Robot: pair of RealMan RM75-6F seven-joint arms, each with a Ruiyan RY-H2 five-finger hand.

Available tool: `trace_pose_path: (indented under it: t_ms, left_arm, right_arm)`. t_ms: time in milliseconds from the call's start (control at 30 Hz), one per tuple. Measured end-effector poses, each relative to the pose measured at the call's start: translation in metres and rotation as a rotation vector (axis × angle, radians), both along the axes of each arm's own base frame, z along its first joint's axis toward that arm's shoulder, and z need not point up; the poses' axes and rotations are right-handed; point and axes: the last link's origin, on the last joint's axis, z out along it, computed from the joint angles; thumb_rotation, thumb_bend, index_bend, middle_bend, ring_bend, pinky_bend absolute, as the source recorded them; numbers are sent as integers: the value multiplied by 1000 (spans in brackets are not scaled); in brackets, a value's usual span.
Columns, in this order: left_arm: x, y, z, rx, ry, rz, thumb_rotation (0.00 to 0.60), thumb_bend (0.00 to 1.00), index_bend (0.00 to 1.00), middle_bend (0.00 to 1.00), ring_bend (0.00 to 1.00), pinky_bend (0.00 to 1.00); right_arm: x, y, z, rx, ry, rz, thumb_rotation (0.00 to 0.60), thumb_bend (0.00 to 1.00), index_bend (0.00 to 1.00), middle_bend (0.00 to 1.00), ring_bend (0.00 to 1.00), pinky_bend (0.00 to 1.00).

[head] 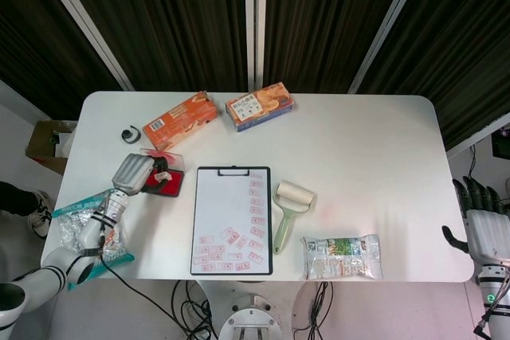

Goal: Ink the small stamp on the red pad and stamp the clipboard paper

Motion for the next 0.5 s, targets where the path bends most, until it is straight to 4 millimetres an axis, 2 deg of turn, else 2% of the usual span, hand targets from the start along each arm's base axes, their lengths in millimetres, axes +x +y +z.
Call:
trace_pose_path:
  t_ms: [500]
  left_arm:
    - [-5, 4, -5, -14, 1, 23, 600, 420, 683, 697, 623, 721]
  right_arm:
    - [0, 0, -2, 9, 4, -5, 600, 201, 0, 0, 0, 0]
